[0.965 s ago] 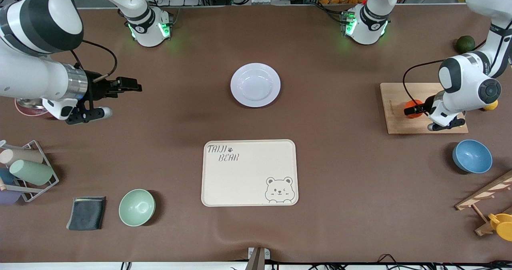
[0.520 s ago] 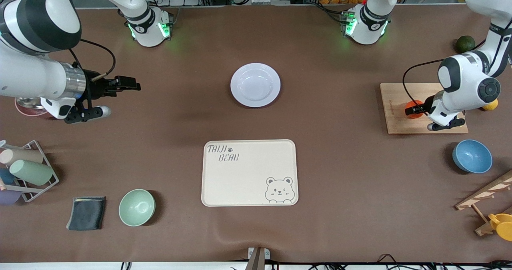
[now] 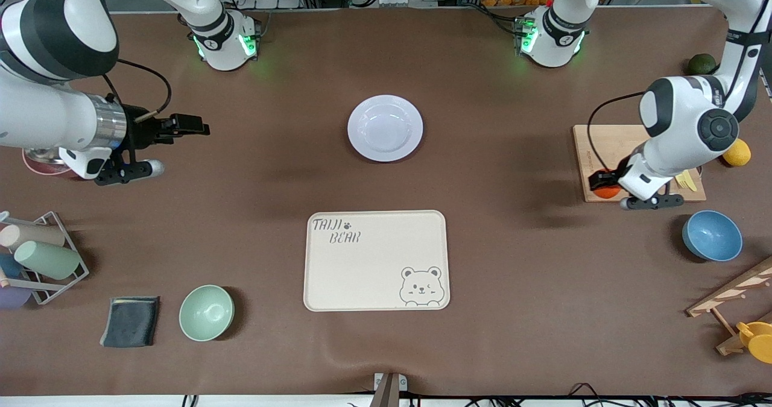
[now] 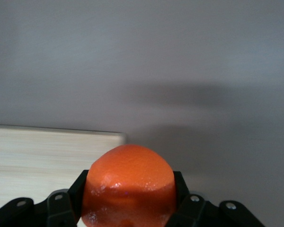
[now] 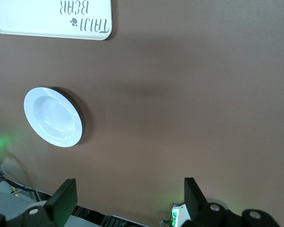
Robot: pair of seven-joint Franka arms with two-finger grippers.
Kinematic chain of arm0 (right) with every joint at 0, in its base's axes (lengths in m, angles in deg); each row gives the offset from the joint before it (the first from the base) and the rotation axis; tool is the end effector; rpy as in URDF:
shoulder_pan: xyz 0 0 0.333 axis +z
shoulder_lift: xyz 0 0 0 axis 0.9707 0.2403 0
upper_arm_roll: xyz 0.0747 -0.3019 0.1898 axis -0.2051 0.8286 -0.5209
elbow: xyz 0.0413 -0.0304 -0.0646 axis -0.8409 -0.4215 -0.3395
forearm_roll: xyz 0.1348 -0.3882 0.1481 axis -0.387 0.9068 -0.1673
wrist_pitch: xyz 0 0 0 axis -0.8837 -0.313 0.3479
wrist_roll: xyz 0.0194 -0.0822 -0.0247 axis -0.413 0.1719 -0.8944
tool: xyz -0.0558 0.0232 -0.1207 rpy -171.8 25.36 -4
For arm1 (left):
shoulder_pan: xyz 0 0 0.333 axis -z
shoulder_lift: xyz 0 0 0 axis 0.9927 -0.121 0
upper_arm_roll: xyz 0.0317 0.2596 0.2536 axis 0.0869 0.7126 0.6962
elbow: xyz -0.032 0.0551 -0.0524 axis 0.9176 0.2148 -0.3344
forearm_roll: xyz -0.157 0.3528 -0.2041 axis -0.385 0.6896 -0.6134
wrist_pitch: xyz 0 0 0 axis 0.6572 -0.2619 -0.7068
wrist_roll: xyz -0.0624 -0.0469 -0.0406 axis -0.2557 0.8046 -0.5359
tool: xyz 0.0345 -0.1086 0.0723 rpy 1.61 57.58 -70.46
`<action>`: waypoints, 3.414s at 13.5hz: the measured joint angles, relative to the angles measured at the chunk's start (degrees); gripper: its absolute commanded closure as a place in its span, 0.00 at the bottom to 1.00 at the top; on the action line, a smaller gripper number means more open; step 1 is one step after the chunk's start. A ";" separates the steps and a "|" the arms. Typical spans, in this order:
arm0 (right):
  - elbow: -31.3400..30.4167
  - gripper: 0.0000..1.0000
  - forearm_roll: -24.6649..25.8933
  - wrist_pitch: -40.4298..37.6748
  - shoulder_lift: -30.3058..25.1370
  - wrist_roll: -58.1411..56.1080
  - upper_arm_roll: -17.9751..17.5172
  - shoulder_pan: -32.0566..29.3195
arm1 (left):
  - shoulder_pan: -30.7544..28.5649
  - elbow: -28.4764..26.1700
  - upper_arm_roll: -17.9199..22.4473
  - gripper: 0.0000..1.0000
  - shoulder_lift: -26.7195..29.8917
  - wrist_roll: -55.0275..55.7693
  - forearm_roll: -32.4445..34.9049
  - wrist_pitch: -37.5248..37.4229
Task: Place orange and plate with both arms
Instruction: 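Lift the orange with the left gripper and carry it over the plate, then lower the orange into the white plate and open the left gripper, then withdraw the left gripper while the right gripper moves toward the plate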
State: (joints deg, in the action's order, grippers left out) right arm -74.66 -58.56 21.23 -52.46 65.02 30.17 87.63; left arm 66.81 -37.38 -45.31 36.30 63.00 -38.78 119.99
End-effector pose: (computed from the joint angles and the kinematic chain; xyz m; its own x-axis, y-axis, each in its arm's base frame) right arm 0.5872 0.0960 0.5105 0.9298 0.1556 -0.3335 0.0516 -0.9524 -0.3003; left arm 0.5806 -0.0130 0.2956 0.9948 0.0710 -0.0724 0.0746 -0.9961 0.0480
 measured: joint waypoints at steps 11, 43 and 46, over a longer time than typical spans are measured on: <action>-0.18 0.00 0.00 -0.51 0.22 0.00 0.28 -0.71 | 14.25 17.39 -24.04 0.88 -4.27 55.12 -5.00 -11.78; -15.76 0.00 -10.27 5.35 0.58 -3.16 -0.78 2.04 | 26.20 25.62 -13.55 0.00 -5.53 88.73 23.32 -4.88; -22.86 0.00 -13.72 12.32 0.75 -3.22 -1.08 5.87 | 21.00 30.13 -13.35 0.00 -2.52 77.97 23.34 -13.81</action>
State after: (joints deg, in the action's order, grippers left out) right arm -97.53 -72.28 33.55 -51.72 61.80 29.09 93.50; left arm 87.81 -7.25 -58.66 33.79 140.97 -15.43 106.18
